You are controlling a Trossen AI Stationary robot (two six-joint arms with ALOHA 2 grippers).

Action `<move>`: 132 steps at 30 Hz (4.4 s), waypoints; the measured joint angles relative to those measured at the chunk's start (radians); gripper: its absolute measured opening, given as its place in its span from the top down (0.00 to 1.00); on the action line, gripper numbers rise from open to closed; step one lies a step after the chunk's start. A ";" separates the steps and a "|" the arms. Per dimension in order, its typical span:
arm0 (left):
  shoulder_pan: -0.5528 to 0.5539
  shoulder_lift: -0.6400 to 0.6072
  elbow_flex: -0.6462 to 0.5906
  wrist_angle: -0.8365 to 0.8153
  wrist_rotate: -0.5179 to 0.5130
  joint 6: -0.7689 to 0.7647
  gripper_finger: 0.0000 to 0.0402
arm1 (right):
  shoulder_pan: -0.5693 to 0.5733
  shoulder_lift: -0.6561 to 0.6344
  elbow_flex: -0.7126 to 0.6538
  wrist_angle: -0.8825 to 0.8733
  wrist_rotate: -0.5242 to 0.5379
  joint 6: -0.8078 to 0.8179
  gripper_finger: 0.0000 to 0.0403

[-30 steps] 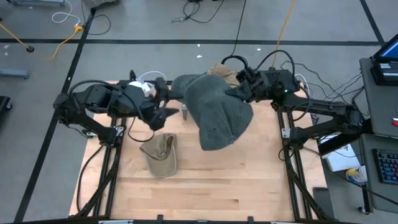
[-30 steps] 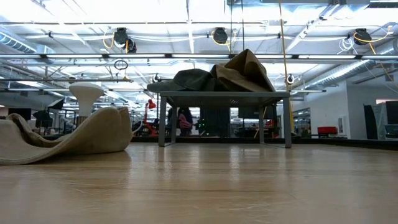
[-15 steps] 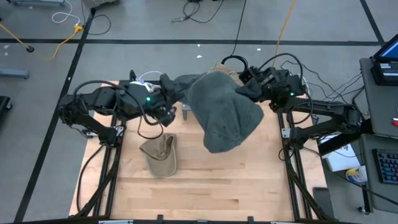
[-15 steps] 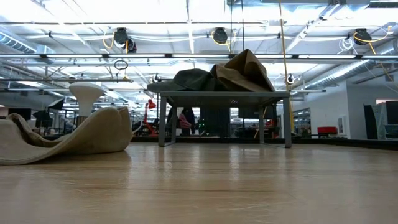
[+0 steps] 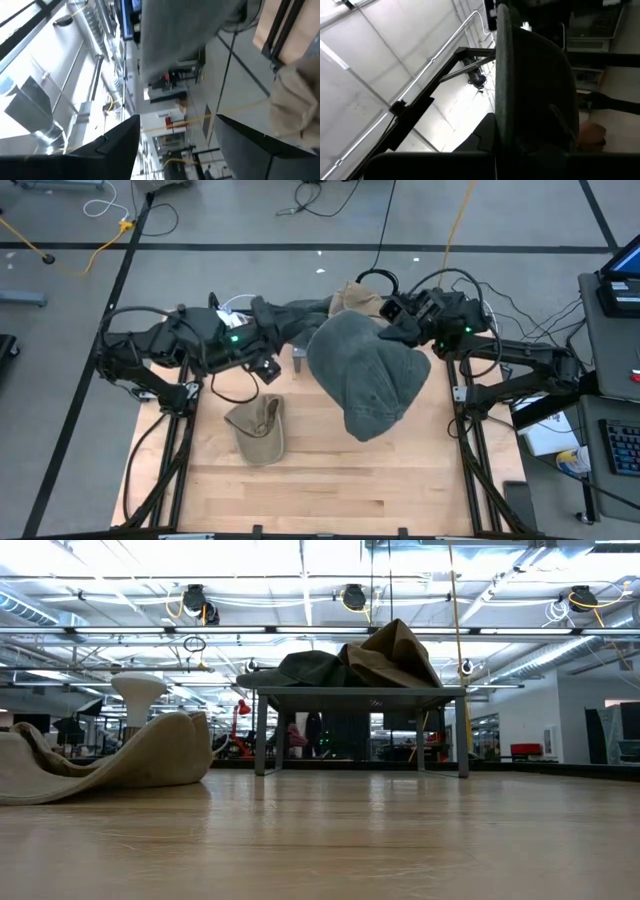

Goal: Pick & Place hat
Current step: Stack the green cap on top of the green cap on the shelf

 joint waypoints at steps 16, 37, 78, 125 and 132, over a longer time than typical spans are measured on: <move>-0.070 0.020 0.000 -0.037 0.133 -0.116 0.36 | -0.071 -0.001 0.000 -0.047 -0.051 0.048 0.98; -0.093 0.096 -0.001 0.061 -0.034 -0.178 0.71 | -0.075 -0.003 0.000 -0.049 -0.079 0.075 0.97; -0.024 0.089 -0.002 0.576 -0.382 0.280 0.98 | 0.052 -0.210 0.000 -0.514 0.625 -0.534 0.50; -0.001 0.090 -0.001 0.390 -0.361 0.089 0.97 | 0.343 -0.135 0.000 -0.425 1.022 -0.698 0.96; -0.034 0.090 -0.001 0.380 -0.413 -0.259 0.93 | 0.298 -0.191 0.000 -0.433 0.907 -0.686 0.99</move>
